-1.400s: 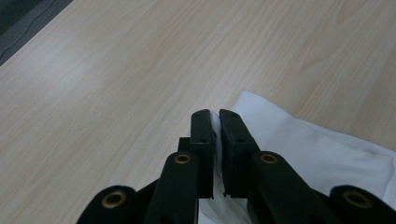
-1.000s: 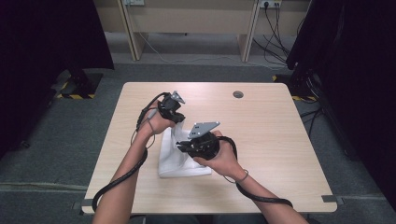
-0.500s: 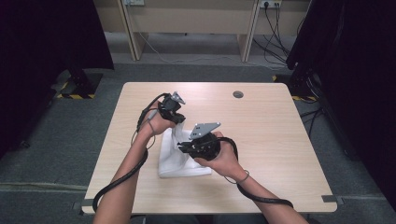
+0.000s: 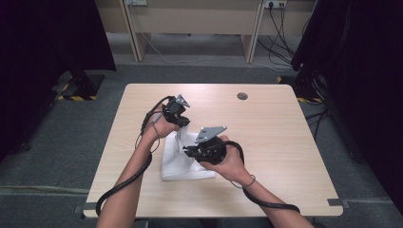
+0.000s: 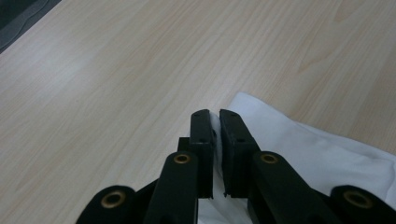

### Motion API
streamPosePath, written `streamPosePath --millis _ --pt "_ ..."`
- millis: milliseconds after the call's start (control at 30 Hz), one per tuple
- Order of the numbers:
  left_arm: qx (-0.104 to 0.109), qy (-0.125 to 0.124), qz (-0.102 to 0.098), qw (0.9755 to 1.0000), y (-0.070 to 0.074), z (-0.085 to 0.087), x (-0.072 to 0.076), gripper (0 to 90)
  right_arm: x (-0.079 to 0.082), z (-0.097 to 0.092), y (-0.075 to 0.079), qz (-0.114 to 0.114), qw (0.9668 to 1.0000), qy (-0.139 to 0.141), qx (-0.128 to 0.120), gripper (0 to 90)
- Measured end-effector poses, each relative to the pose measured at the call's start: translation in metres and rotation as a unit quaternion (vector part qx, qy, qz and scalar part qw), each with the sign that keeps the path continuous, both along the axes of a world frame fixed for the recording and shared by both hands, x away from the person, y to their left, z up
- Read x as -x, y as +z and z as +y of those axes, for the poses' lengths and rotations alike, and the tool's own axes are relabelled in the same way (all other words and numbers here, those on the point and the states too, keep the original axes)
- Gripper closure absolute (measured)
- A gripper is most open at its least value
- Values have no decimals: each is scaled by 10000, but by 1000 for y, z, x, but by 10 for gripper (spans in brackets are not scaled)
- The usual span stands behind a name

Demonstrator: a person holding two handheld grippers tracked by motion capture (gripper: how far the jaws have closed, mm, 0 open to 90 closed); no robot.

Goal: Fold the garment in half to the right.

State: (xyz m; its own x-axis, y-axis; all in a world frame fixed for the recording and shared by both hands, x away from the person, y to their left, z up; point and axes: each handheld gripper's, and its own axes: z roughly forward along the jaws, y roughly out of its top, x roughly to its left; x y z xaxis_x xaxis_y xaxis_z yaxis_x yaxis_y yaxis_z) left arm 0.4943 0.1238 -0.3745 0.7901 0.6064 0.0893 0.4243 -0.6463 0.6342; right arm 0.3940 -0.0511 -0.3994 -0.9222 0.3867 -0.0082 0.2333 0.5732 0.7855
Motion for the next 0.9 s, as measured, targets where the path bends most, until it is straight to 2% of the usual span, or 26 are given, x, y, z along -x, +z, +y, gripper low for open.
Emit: streamPosePath --millis 900 --pt "5 -41 11 10000 -4 -6 1 836 1 -4 -7 59 10000 -34 15 801"
